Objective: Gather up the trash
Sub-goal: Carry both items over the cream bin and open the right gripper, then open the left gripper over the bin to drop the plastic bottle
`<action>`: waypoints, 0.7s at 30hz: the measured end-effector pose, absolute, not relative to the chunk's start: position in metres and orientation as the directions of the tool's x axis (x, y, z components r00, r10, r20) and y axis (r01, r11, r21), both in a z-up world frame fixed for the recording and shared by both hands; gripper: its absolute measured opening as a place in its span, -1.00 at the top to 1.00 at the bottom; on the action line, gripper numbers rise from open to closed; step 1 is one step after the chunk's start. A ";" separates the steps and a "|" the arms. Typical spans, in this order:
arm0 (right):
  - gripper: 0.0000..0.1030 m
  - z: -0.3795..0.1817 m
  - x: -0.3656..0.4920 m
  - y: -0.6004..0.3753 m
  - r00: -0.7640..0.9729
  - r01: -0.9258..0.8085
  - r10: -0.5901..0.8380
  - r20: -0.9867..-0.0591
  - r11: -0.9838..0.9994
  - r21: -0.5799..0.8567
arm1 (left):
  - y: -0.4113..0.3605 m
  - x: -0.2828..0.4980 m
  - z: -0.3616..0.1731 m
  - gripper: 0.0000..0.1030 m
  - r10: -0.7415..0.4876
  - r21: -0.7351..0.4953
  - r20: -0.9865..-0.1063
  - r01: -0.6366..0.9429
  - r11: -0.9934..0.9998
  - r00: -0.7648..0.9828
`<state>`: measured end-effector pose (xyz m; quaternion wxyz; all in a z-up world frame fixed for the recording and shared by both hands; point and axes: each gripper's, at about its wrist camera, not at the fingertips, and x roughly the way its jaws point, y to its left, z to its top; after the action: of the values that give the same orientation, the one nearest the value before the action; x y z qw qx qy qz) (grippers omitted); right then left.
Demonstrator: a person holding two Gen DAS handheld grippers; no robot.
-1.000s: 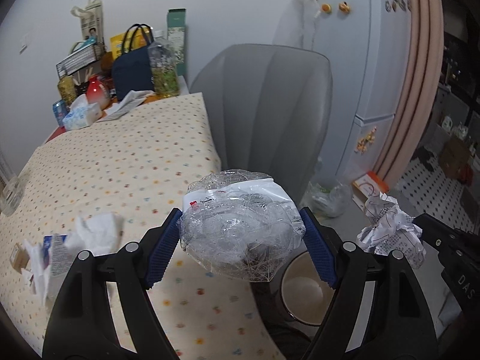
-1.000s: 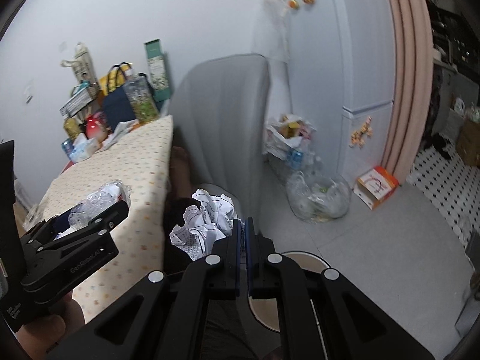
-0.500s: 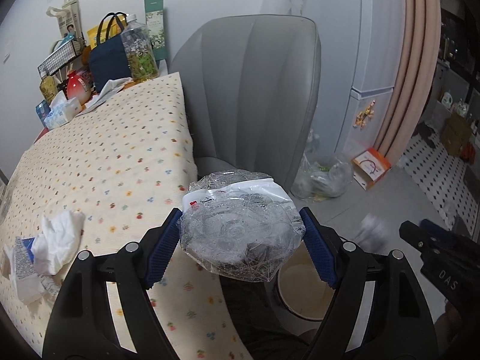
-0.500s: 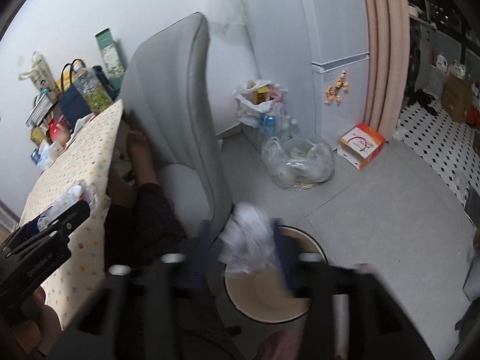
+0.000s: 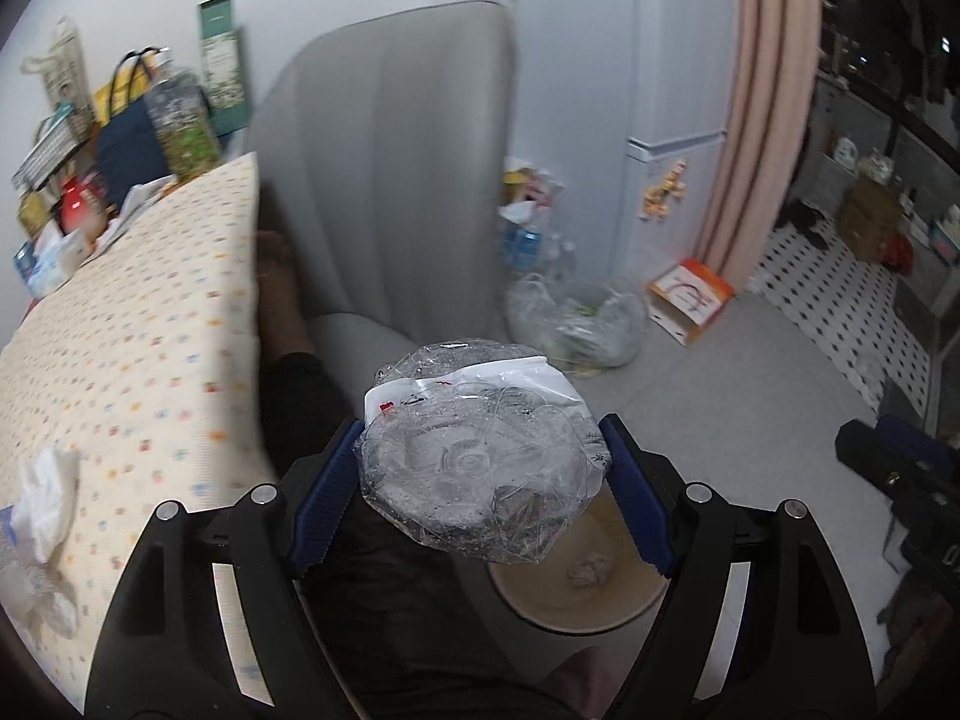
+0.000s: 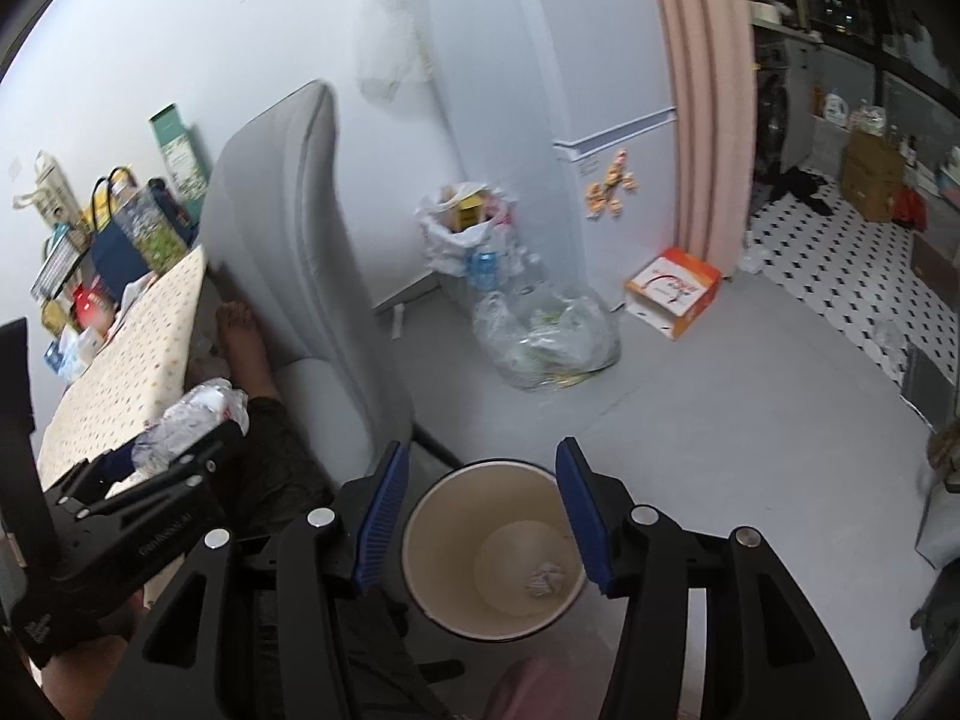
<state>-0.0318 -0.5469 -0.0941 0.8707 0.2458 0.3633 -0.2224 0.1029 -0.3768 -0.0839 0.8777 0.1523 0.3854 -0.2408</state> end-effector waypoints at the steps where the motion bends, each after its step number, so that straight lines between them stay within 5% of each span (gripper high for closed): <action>1: -0.02 -0.094 -0.037 -0.551 0.633 0.577 -0.219 -0.743 0.773 0.264 | -0.383 0.100 -0.086 -0.51 -0.313 0.080 -0.753 0.552 0.830 0.578; 7: -0.07 -0.094 -0.056 -0.573 0.622 0.616 -0.247 -0.743 0.741 0.269 | -0.408 0.090 -0.092 -0.54 -0.354 0.046 -0.770 0.599 0.799 0.531; 10: -0.18 -0.093 -0.060 -0.576 0.622 0.623 -0.254 -0.741 0.733 0.272 | -0.412 0.089 -0.090 -0.88 -0.372 0.029 -0.766 0.606 0.795 0.524; 21: -0.54 -0.075 -0.053 -0.555 0.667 0.572 -0.241 -0.705 0.772 0.278 | -0.379 0.098 -0.069 -0.88 -0.332 0.043 -0.748 0.542 0.839 0.574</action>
<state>-0.0526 -0.5551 -0.0748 0.8790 0.2466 0.3363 -0.2312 0.0982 -0.3793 -0.0689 0.8769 0.1348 0.3884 -0.2492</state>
